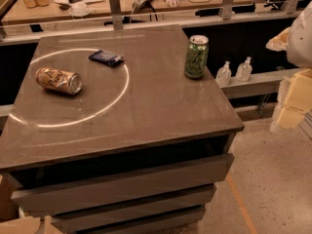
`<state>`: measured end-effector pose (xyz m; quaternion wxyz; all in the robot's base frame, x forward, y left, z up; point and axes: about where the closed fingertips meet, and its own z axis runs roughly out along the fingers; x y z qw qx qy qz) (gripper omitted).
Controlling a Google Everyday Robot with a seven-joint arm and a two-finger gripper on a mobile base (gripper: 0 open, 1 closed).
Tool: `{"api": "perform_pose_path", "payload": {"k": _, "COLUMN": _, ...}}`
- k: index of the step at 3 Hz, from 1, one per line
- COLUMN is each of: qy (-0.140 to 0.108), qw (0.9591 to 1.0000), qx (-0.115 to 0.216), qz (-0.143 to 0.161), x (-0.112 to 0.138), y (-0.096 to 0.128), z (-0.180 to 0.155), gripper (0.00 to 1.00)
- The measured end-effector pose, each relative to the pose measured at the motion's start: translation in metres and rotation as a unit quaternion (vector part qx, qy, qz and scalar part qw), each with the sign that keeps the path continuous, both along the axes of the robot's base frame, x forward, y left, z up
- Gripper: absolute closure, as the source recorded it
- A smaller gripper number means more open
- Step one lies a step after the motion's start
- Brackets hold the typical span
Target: Pick green can
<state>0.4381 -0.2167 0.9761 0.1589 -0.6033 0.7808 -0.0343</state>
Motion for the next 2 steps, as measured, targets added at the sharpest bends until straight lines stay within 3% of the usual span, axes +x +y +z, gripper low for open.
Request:
{"api": "perform_pose_path", "payload": {"k": 1, "qy": 0.000, "qw": 1.0000, "qx": 0.000, "qz": 0.000, "x": 0.000, "y": 0.000, "z": 0.000, "gripper": 0.00}}
{"api": "perform_pose_path", "payload": {"k": 2, "qy": -0.023, "qw": 0.9983, "qx": 0.054, "qz": -0.003, "x": 0.028, "y": -0.002, "z": 0.005, "gripper": 0.00}}
